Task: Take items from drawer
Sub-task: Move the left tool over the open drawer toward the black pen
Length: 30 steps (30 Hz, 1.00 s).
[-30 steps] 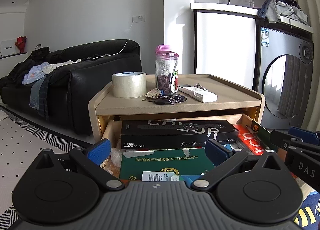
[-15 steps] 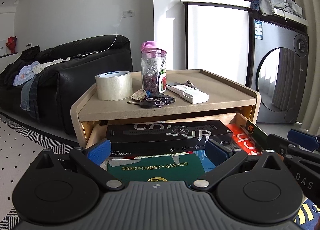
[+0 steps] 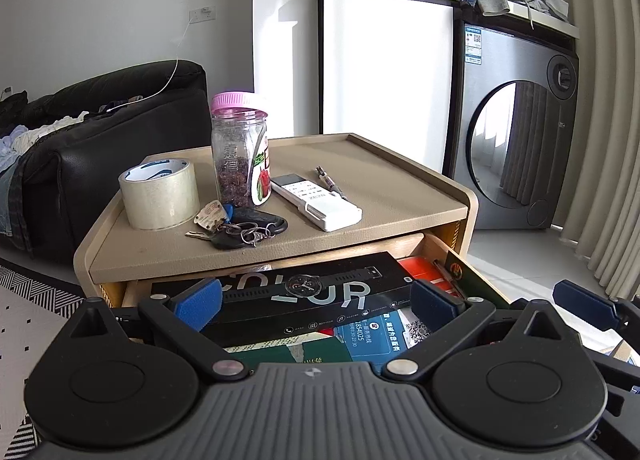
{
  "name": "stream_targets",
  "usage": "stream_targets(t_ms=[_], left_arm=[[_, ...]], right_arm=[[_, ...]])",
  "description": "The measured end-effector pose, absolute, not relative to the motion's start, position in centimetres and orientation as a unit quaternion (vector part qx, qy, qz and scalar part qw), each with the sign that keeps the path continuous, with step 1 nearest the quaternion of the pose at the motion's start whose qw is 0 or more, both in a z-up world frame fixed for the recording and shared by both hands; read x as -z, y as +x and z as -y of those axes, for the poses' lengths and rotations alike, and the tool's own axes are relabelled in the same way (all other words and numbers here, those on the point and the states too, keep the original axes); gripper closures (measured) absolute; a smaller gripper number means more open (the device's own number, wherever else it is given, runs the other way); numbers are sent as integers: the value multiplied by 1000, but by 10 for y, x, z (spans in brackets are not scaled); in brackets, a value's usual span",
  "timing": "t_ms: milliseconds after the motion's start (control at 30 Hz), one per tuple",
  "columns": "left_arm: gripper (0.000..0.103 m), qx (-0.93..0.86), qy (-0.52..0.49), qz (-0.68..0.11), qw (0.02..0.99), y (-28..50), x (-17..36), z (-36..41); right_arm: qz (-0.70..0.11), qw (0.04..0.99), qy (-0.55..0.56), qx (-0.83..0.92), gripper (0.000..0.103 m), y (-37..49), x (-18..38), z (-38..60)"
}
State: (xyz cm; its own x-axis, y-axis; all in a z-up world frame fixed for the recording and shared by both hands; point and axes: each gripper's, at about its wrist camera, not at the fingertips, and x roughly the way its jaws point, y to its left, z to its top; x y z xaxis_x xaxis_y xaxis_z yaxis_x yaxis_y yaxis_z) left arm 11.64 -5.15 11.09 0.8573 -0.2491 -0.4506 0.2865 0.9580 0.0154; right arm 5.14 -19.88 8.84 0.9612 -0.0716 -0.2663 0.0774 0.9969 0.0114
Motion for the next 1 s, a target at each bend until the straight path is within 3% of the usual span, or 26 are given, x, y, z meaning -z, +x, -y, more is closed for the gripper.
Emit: stream_targets(t_ms=[300,1000], left_arm=[[0,178,54,-243,952,142,-110,76],[0,212,91,-361,904,206,-74,161]], right_arm=[[-152,987,16,51,57,61,-86,217],[-145,987,29,69,57,34,-85,232]])
